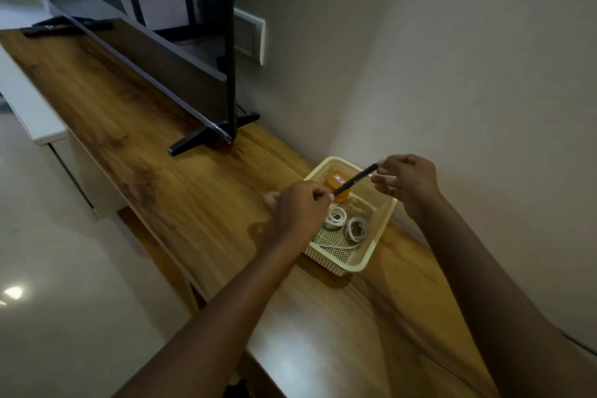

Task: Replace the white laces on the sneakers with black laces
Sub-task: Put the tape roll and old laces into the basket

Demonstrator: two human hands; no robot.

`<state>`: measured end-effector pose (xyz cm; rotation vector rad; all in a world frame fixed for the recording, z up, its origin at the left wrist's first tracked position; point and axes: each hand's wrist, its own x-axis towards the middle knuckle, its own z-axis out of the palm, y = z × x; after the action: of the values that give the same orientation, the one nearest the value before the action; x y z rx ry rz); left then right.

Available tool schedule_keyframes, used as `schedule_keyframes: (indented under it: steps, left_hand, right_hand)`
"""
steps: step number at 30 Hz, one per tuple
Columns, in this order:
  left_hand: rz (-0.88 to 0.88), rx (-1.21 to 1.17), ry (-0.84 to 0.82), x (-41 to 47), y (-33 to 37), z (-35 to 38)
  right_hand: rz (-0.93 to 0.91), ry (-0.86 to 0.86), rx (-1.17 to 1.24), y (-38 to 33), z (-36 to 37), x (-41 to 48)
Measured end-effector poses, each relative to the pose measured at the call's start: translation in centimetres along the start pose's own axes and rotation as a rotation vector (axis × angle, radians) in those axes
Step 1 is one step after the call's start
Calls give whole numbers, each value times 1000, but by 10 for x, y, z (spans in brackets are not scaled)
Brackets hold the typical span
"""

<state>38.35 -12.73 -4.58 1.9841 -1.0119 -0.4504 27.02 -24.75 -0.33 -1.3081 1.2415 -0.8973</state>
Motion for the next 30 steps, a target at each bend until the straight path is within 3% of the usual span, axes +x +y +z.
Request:
schedule_keyframes:
  steps: [2, 6, 9, 15, 19, 25, 30]
  left_hand:
    - [15, 42, -97, -5, 1, 2]
    - [-26, 146, -249, -13, 3, 3]
    - [13, 313, -253, -13, 2, 10]
    - [211, 557, -344, -12, 1, 27]
    - [223, 626, -332, -11, 1, 31]
    - [241, 635, -319, -10, -2, 33]
    - [213, 684, -342, -7, -5, 37]
  right_hand:
    - [-28, 43, -173, 12, -5, 3]
    - [-196, -55, -648, 29, -9, 8]
    - [-272, -81, -914, 36, -6, 12]
    - [-260, -184, -1224, 44, 3, 18]
    - [-365, -316, -1656, 46, 10, 16]
    - [-296, -431, -1751, 46, 23, 15]
    - [-276, -225, -1469, 58, 24, 25]
